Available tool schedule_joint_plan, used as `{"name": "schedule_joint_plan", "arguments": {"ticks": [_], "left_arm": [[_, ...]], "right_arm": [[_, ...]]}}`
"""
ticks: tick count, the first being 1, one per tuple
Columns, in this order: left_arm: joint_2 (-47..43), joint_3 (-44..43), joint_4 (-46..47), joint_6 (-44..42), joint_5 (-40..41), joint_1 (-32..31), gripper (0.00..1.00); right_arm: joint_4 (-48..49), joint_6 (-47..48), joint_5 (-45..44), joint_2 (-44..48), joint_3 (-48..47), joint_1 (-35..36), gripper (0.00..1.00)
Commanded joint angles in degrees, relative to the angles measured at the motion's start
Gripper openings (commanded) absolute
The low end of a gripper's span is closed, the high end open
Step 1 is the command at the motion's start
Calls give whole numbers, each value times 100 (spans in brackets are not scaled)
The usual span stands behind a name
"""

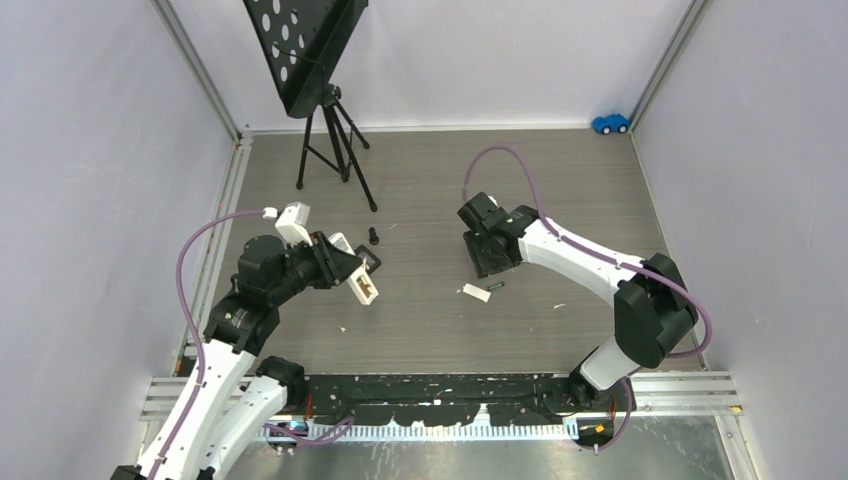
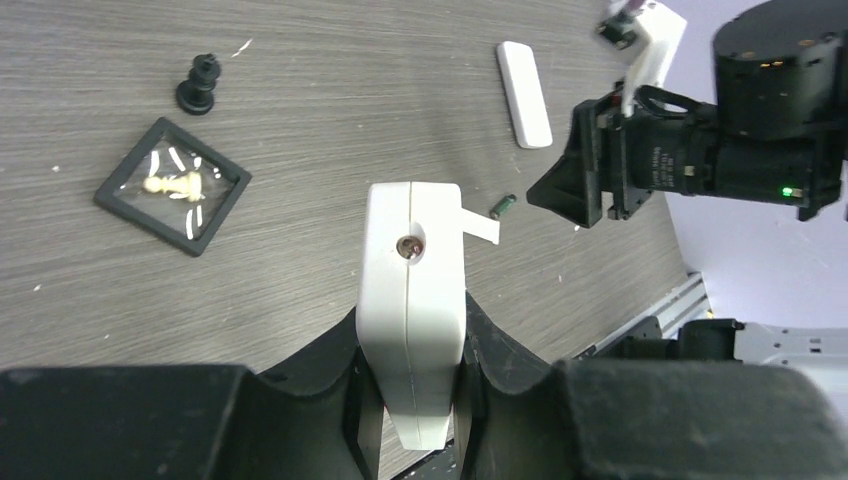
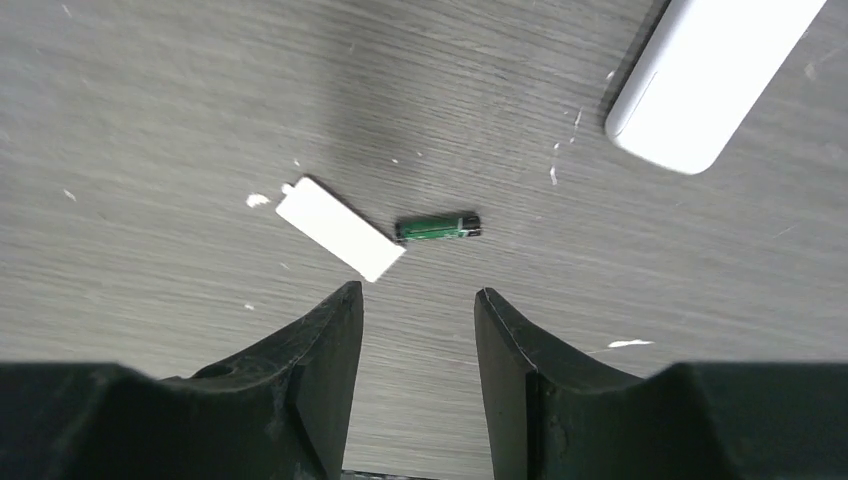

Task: Load the batteries into the remote control

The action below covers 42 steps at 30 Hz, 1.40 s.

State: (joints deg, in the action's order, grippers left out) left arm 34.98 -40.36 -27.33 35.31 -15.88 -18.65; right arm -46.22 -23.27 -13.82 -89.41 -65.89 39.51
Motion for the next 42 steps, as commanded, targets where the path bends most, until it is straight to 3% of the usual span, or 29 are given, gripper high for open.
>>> {"name": "schedule_joint_plan", "arguments": {"ticks": [1, 6, 12, 29, 36, 42], "left_arm": [[26, -94, 678, -154, -529, -7, 0], [31, -46, 674, -197, -539, -7, 0], [138, 19, 855, -82, -600, -7, 0], [286, -95, 858, -104, -628, -7, 0], [403, -145, 907, -114, -671, -2, 0], [450, -189, 940, -123, -659, -7, 0]], "right_arm": [[-38, 2461, 48, 113, 175, 22, 50], [668, 3951, 282, 370, 876, 13, 52], [1096, 4891, 879, 224, 1067, -3, 51], [1421, 5588, 1308, -458, 962, -326, 45], [1307, 5693, 1886, -774, 748, -590, 36], [1147, 5569, 1931, -874, 663, -648, 16]]}}
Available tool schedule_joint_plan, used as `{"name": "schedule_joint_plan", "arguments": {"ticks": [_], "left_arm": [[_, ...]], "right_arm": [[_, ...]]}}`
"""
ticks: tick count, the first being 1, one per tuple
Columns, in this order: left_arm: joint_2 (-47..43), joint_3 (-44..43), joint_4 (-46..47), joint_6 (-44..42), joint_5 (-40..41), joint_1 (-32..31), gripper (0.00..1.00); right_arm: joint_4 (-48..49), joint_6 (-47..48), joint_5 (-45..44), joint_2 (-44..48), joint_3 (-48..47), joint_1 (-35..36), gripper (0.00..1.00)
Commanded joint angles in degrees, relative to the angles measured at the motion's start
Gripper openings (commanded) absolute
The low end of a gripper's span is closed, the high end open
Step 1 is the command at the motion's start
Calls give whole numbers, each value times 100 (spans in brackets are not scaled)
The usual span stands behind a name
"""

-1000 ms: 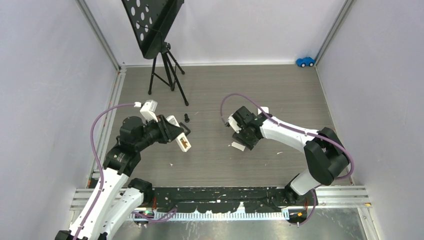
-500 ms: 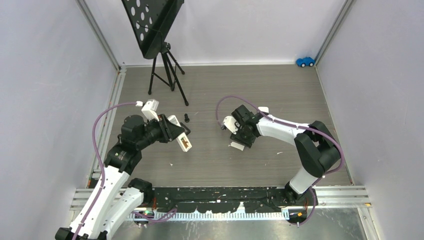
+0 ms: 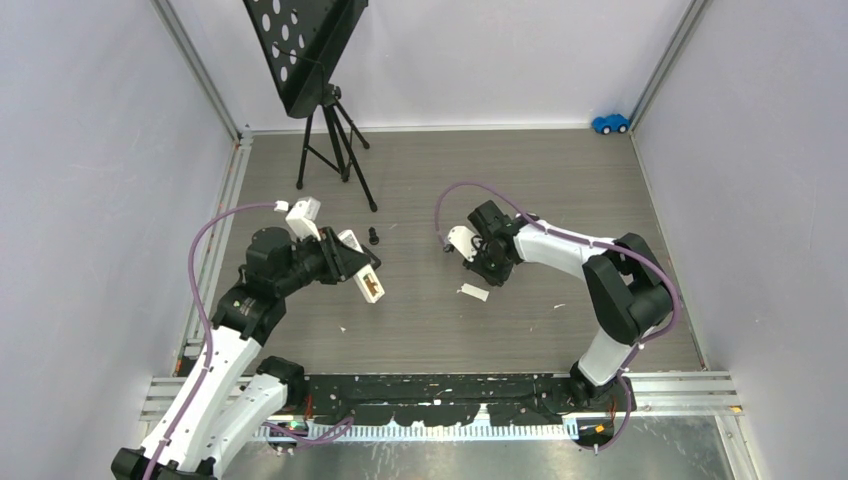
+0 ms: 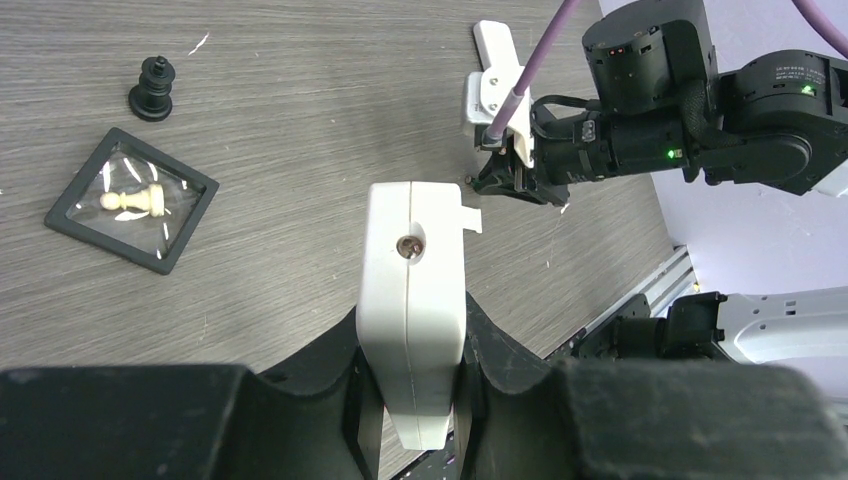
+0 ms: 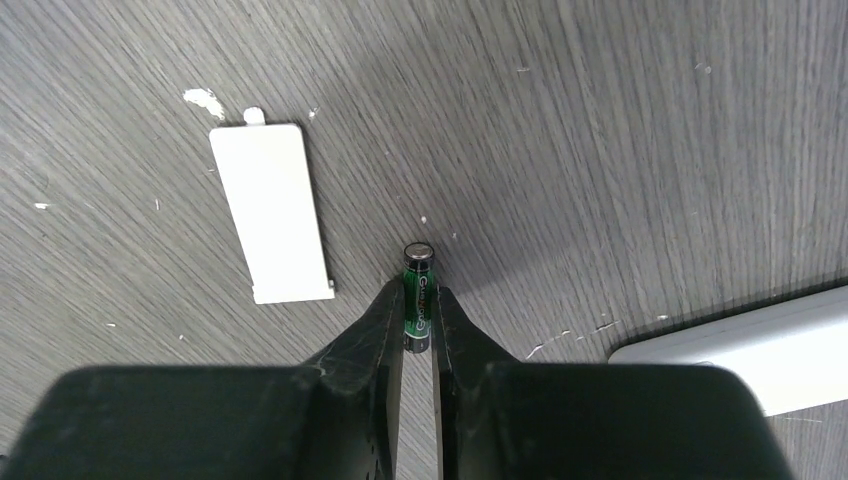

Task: Load the batteries into the remote control

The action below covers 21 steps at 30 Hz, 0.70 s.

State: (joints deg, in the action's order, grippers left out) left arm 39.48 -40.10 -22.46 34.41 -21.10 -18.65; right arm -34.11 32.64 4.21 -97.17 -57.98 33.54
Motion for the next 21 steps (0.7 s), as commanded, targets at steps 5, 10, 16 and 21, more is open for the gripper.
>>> {"name": "schedule_joint_plan", "arguments": {"ticks": [5, 10, 16, 21], "left_arm": [[212, -235, 489, 105, -291, -7, 0], [655, -135, 879, 487, -879, -7, 0], [1435, 71, 1973, 1325, -1923, -7, 0], [2135, 388, 3667, 2429, -2364, -120, 0]], "right_arm": [[183, -378, 78, 114, -174, -136, 12], [497, -1082, 11, 578, -261, -137, 7], [816, -2213, 599, 1635, -98, -122, 3], [919, -4675, -520, 2505, -299, -102, 0]]}}
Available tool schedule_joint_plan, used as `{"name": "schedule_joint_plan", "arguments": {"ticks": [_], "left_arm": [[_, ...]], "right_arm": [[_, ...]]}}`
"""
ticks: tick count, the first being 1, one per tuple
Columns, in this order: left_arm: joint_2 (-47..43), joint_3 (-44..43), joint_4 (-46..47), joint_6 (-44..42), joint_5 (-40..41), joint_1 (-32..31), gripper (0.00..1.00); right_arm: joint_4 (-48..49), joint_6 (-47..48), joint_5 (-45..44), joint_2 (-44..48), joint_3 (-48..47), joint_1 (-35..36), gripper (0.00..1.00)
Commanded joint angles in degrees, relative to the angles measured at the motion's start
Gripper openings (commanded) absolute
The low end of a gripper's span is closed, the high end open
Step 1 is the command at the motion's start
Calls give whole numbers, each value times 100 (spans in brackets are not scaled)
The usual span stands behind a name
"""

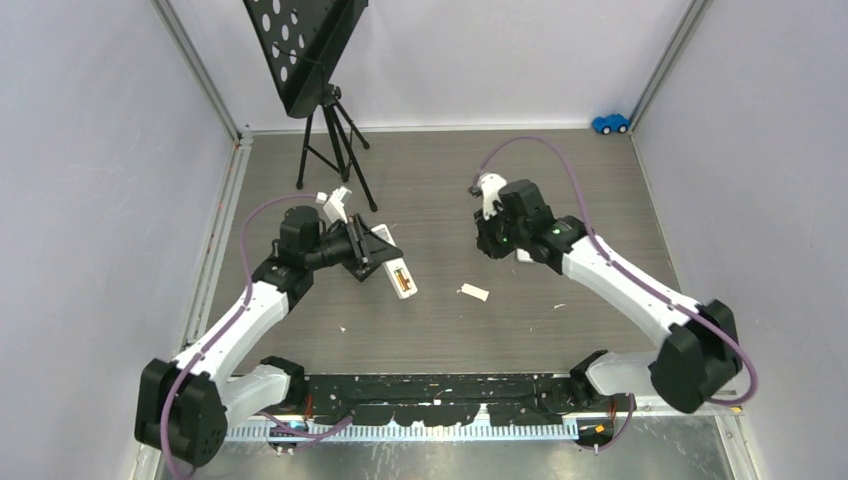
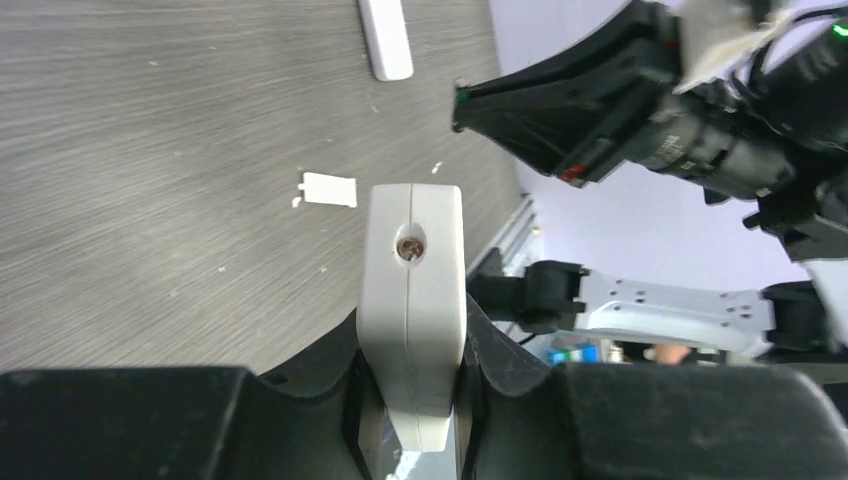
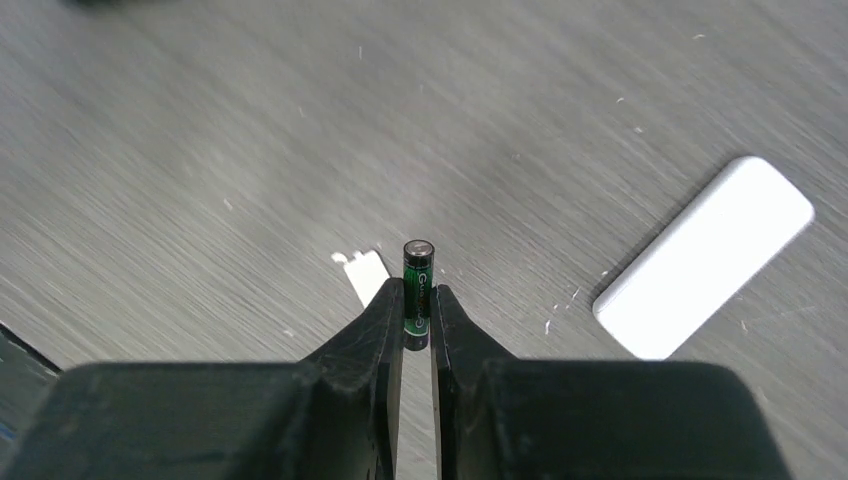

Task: Load the batteries into the remote control

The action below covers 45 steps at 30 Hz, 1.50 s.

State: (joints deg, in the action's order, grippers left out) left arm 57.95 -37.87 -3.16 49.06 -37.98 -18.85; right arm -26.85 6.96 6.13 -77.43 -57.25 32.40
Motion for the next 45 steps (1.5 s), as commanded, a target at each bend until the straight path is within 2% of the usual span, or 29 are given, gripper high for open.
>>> {"name": "schedule_joint_plan", "arguments": {"ticks": [1, 3, 6, 12, 14, 17, 24, 28, 33, 45], "left_arm": [[388, 192, 1923, 1075, -661, -160, 0], [567, 192, 2183, 1206, -562, -315, 0], [841, 158, 2484, 1408, -397, -519, 0], [1365, 239, 3332, 2244, -455, -567, 0], [1470, 253, 3530, 2408, -496, -567, 0], [1607, 275, 3811, 2581, -549, -567, 0], [1710, 366, 4062, 2637, -561, -567, 0], [1691, 411, 4088, 2629, -569, -567, 0], [1675, 416, 4101, 2603, -558, -567, 0], [1662, 377, 4098, 2678, -570, -567, 0]], "right_arm": [[-128, -2351, -808, 588, -585, 12, 0], [-439, -2752, -723, 676, -814, 20, 0], [-474, -2990, -72, 840, -884, 143, 0], [-480, -3398, 380, 1120, -1019, 509, 0], [-440, -3325, 145, 1165, -1087, 891, 0], [-570, -3091, -670, 1098, -1261, 1525, 0], [-1284, -3192, -1376, 333, -2035, 2064, 0], [-1498, -3131, -1443, 91, -2272, 2165, 1], [-1720, -2938, -1126, -54, -2444, 2247, 6], [-1883, -2843, -978, -279, -2545, 2331, 8]]}}
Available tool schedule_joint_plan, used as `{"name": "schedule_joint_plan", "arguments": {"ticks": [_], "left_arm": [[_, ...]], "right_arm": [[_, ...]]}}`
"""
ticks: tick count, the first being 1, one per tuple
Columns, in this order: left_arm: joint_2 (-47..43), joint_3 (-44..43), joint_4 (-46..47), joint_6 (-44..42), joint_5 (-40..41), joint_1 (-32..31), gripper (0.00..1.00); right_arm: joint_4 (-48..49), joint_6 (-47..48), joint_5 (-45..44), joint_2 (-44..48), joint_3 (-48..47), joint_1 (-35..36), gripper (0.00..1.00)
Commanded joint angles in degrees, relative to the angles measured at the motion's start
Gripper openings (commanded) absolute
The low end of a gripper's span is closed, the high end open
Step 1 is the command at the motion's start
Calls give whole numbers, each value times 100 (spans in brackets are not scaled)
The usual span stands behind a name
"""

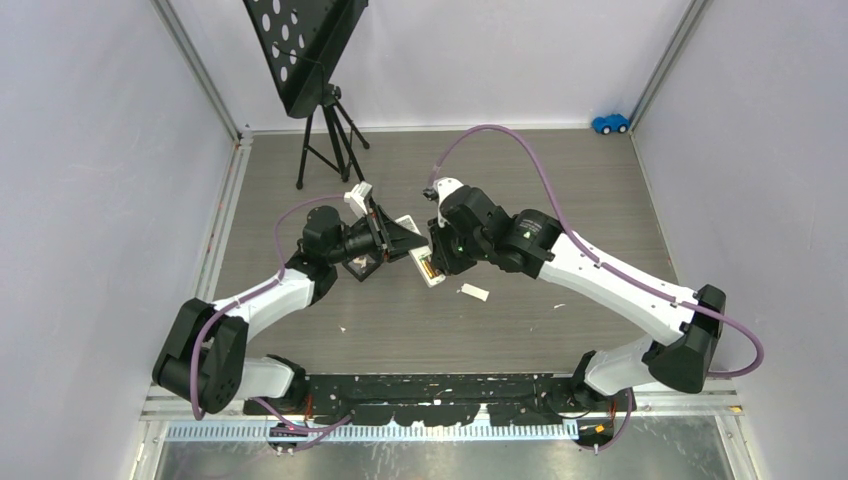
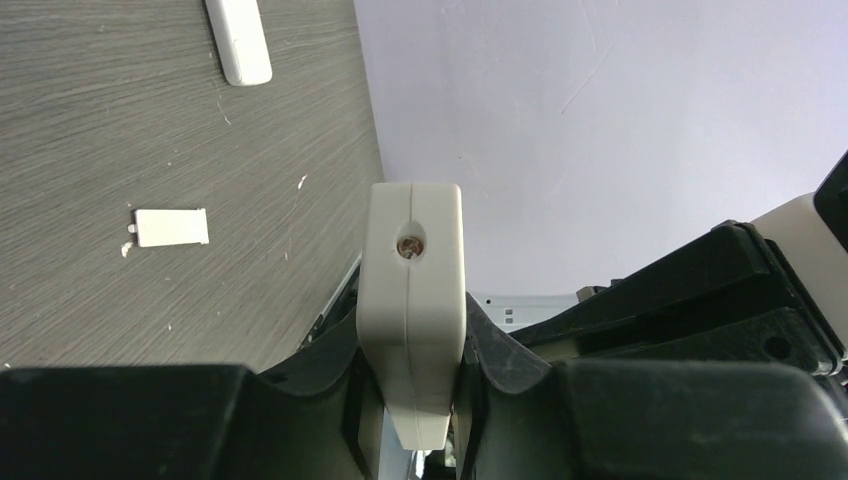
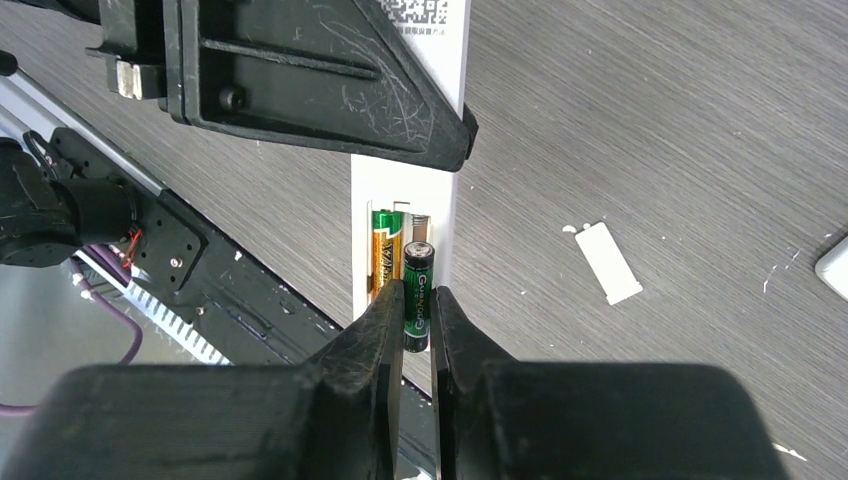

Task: Load the batteries into the remote control

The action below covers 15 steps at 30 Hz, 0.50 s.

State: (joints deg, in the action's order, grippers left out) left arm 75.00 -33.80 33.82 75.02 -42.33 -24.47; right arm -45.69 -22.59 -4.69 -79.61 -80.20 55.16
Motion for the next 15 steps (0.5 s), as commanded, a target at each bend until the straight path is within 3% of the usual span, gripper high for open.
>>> {"name": "schedule_joint_plan", "arguments": {"ticks": [1, 6, 15], "left_arm": [[-47, -30, 403, 97, -136, -5, 0], [-38, -28, 404, 193, -182, -5, 0], [-45, -41, 439, 280, -204, -5, 0]], "right_arm": [[-1, 125, 103, -78, -251, 63, 8], [19, 162, 84, -151, -250, 79, 10], [130, 74, -39, -133, -201, 93, 28]]}}
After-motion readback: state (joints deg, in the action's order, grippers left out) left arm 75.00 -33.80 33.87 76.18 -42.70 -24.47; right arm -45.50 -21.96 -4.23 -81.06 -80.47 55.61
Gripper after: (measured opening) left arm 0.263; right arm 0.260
